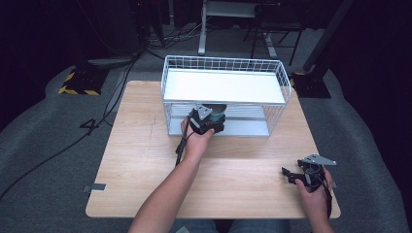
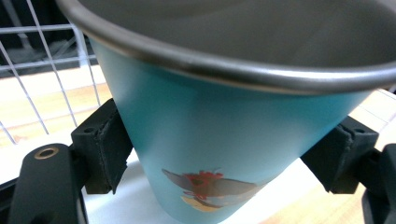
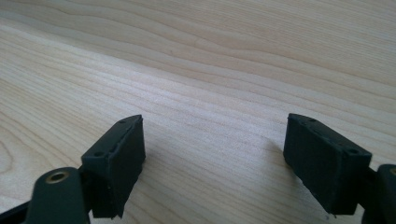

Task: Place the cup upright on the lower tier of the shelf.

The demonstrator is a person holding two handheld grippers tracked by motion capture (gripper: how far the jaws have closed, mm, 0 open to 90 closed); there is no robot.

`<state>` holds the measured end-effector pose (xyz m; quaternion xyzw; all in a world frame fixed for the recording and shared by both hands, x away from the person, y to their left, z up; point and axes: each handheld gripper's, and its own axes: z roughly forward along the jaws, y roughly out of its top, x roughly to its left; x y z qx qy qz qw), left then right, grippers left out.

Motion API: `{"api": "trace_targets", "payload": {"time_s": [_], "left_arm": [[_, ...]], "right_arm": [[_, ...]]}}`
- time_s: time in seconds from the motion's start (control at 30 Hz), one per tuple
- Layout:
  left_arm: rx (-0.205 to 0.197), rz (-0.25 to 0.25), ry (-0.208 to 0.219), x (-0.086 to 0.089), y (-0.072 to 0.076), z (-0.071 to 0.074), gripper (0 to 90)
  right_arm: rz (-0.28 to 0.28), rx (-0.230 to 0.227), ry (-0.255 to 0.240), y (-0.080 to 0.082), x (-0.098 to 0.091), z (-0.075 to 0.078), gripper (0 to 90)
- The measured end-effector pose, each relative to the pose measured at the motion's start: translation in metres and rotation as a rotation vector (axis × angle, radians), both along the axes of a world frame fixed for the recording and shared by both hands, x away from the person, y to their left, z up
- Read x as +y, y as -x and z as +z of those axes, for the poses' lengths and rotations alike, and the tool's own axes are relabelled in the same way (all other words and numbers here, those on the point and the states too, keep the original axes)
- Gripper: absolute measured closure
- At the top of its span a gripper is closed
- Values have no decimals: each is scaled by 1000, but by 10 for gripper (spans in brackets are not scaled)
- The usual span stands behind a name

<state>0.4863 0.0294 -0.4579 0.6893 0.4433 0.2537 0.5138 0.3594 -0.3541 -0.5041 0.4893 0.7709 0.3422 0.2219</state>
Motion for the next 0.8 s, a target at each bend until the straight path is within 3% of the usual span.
{"api": "trace_targets", "payload": {"time_s": [0.07, 0.37, 0.8], "left_arm": [[-12, 18, 0, -2, -1, -1, 186], [8, 49, 12, -7, 0, -5, 186], [29, 82, 20, -16, -16, -14, 186]], "right_arm": [[0, 0, 0, 0, 0, 0, 211], [0, 0, 0, 0, 0, 0, 211], [0, 0, 0, 0, 0, 0, 211]]}}
